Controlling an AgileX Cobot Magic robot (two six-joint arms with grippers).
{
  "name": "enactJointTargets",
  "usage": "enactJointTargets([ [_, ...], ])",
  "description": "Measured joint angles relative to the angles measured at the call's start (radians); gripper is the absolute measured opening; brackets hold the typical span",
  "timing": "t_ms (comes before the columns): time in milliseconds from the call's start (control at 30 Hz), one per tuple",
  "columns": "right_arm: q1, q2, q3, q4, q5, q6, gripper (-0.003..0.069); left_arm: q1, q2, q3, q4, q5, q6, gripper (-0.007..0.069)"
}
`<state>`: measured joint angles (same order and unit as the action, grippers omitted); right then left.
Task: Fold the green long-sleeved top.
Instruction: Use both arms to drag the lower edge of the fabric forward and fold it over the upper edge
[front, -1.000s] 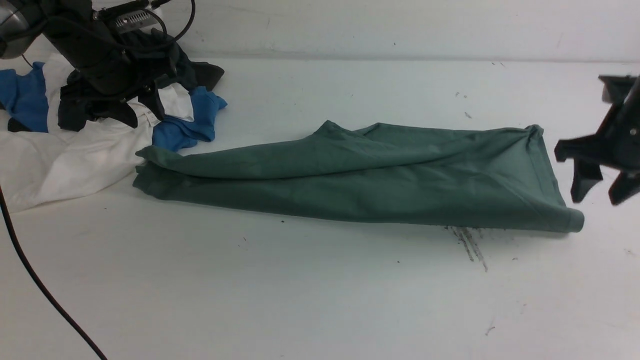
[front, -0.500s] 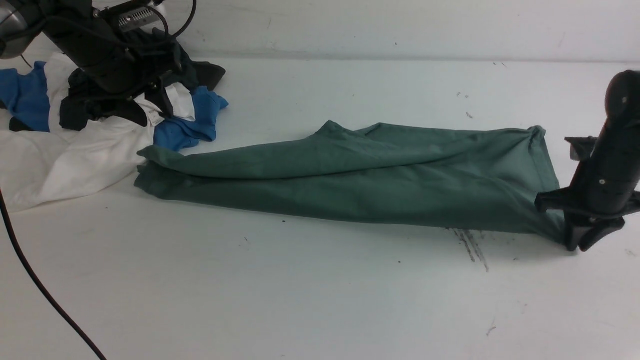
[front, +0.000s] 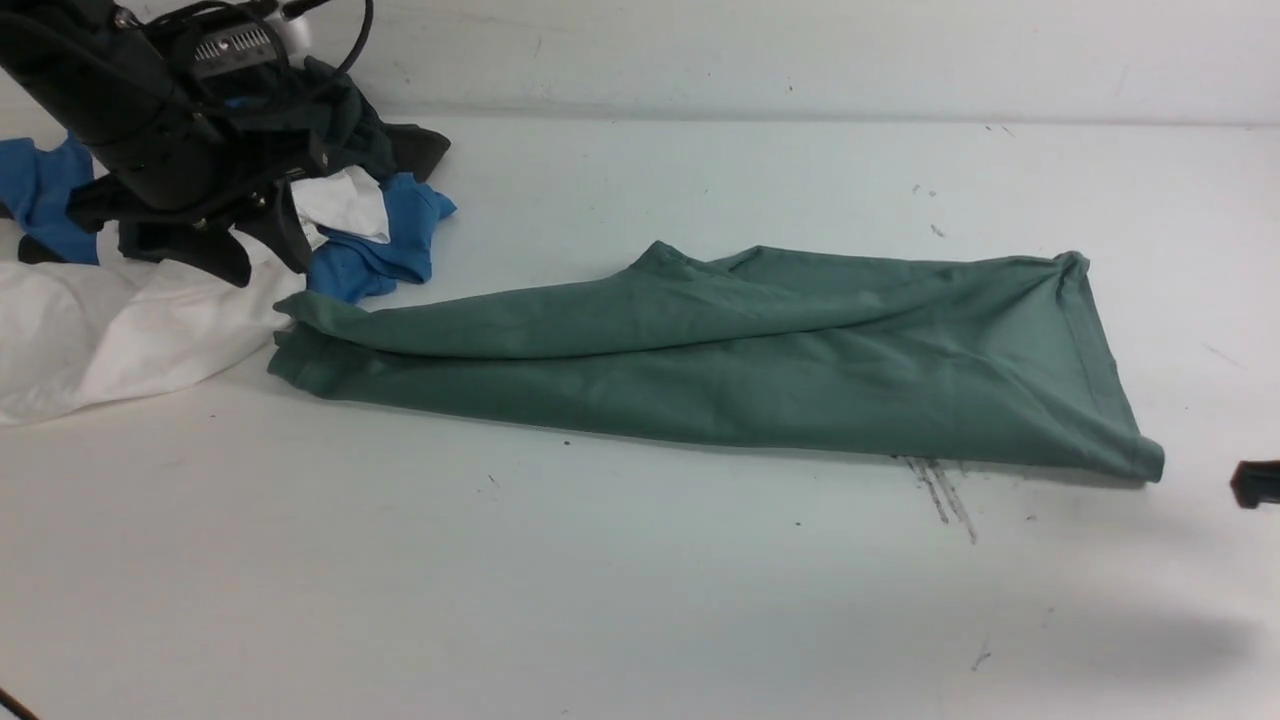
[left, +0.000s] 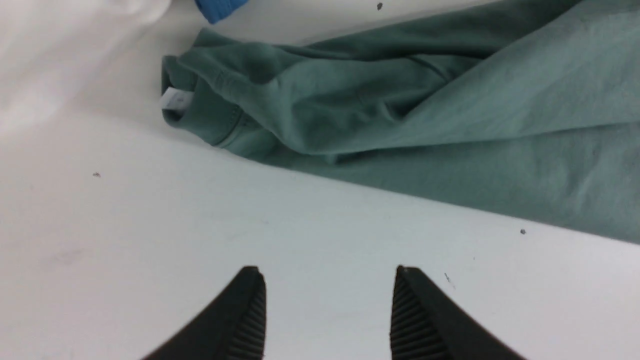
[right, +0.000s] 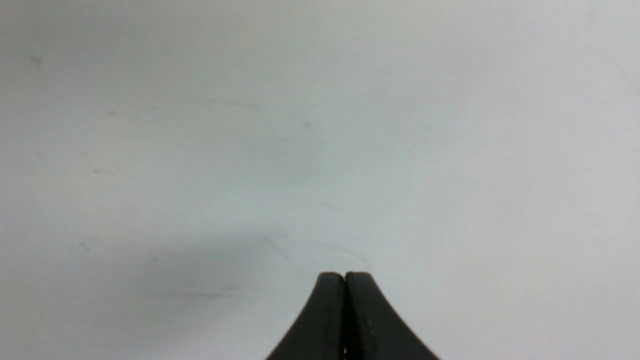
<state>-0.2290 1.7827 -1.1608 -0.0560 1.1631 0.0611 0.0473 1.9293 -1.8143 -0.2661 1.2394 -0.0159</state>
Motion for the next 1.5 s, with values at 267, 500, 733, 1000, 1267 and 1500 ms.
enactJointTargets([
  [267, 0.052, -0.004, -0.106, 0.132, -0.113, -0.046, 0.0044, 0.0, -0.018, 0.005, -0.001, 0.0, 0.003, 0.0325],
  [500, 0.158, 0.122, -0.275, 0.106, -0.113, -0.061, 0.0272, 0.0, -0.017, 0.006, -0.002, 0.0, 0.003, 0.0325],
  [733, 0.161, 0.239, -0.327, 0.048, -0.083, -0.032, 0.0434, 0.0, -0.017, 0.006, -0.001, 0.0, 0.004, 0.0325],
  [1000, 0.16, 0.318, -0.337, 0.132, -0.087, -0.054, 0.033, 0.0, -0.017, 0.006, -0.001, 0.0, 0.005, 0.0325],
  [1267, 0.16, 0.294, -0.321, 0.119, -0.039, -0.105, 0.0023, 0.0, -0.017, 0.007, -0.004, 0.0, 0.005, 0.0325],
  [1500, 0.141, 0.039, -0.052, -0.141, 0.022, -0.01, 0.0023, -0.009, -0.109, 0.008, -0.01, 0.0, 0.005, 0.0325],
])
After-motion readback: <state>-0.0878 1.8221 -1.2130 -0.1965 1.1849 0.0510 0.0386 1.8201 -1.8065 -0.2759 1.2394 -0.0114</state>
